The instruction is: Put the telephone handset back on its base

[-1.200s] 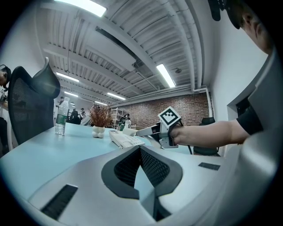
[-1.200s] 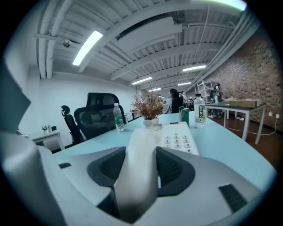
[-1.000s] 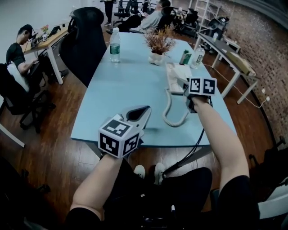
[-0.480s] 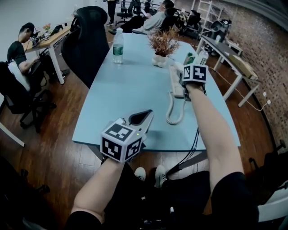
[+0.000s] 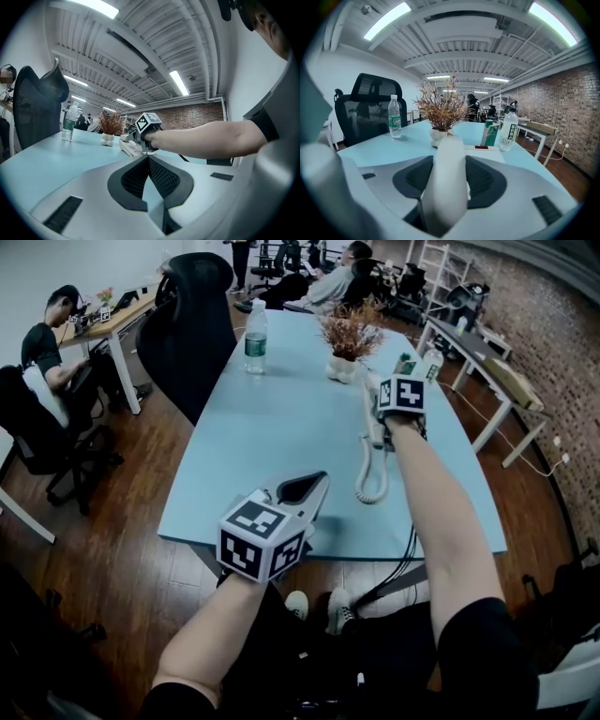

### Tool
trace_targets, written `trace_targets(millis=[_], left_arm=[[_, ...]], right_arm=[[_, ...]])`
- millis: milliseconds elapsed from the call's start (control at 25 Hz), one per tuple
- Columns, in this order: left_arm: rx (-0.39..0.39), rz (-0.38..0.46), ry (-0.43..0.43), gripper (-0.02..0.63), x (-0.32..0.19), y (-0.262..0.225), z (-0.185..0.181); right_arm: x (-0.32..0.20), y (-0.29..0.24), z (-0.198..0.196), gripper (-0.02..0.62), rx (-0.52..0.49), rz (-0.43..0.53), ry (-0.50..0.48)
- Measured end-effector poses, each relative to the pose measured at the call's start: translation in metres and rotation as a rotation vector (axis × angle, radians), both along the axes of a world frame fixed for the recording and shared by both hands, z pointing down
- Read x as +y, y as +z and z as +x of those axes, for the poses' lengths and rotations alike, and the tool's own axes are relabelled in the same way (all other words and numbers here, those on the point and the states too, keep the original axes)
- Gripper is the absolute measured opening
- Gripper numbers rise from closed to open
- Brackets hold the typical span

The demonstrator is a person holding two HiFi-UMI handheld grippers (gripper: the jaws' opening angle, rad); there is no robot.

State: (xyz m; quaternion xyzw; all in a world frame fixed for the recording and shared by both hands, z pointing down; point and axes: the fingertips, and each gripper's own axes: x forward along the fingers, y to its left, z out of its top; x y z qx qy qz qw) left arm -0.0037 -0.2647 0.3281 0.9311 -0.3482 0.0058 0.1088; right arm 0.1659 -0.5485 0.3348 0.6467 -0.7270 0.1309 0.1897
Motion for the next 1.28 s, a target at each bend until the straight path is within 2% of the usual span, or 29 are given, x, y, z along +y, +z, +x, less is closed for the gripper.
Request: trace_targets(millis=[360, 640, 840, 1080, 1280], left_arm=[[0.009, -0.006, -0.01, -0.006, -0.005, 0.001, -0.006], [0.006, -0.009, -0.005, -0.006, -0.005, 0.002, -0.004], [-0.004, -0.005, 0.001, -0.005, -0.002, 0.004, -0.001], [-0.017, 0.006, 0.007, -0.005, 0.0, 0.003, 0.001], [-0.027, 0.016, 0.009, -0.005, 0.003, 0.0, 0.003]], right_arm=[[-0.008, 0.004, 0.0, 0.238, -0.005, 0.007, 0.031], [-0.005, 0.007, 0.004, 0.275, -0.03, -0.016, 0.011], [0.008, 0.002, 0.005, 0.273, -0.041, -0.004, -0.012], [0.028, -0.004, -0.001, 0.269, -0.095, -0.008, -0.064], [0.061, -0.024, -0.007, 0.239, -0.207, 0.031, -0.146]])
